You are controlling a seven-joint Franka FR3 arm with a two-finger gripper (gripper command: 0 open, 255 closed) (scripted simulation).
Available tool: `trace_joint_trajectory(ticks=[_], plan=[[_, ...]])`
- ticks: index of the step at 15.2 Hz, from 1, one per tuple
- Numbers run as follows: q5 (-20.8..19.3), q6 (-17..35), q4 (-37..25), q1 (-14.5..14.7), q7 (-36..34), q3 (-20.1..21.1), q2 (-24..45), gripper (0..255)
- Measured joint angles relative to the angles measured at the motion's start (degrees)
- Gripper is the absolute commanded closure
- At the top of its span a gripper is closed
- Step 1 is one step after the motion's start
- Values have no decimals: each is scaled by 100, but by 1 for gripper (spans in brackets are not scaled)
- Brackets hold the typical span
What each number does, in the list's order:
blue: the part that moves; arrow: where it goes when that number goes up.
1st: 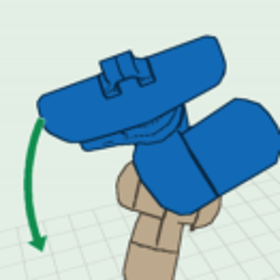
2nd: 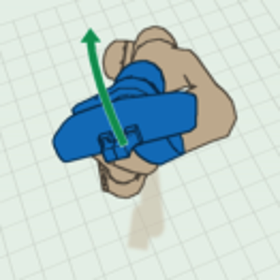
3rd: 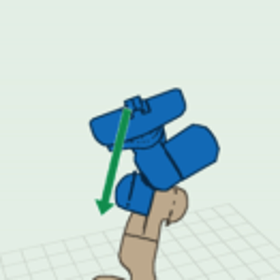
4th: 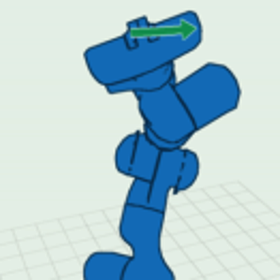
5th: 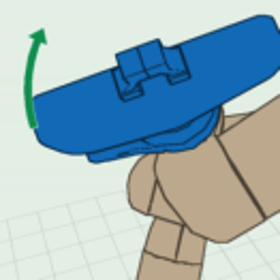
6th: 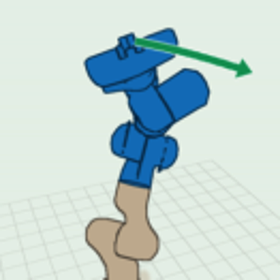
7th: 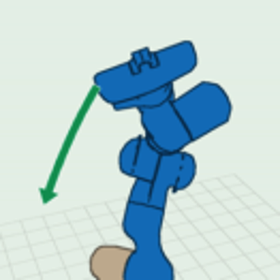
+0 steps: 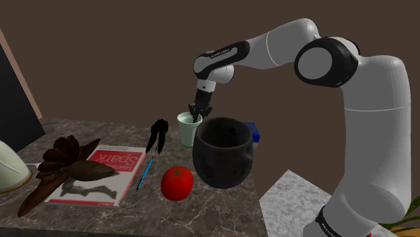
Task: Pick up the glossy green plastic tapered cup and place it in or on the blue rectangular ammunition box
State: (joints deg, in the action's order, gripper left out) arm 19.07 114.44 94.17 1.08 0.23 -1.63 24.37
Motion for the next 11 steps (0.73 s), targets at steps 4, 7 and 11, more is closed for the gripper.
trace_joint_trajectory(ticks=[4, 7, 11], plan=[[-26, -180, -102, -2, -56, -7, -82, 255], [-52, -374, -244, -5, -117, -14, -142, 255], [-82, -641, -441, -16, -188, -24, -222, 255]])
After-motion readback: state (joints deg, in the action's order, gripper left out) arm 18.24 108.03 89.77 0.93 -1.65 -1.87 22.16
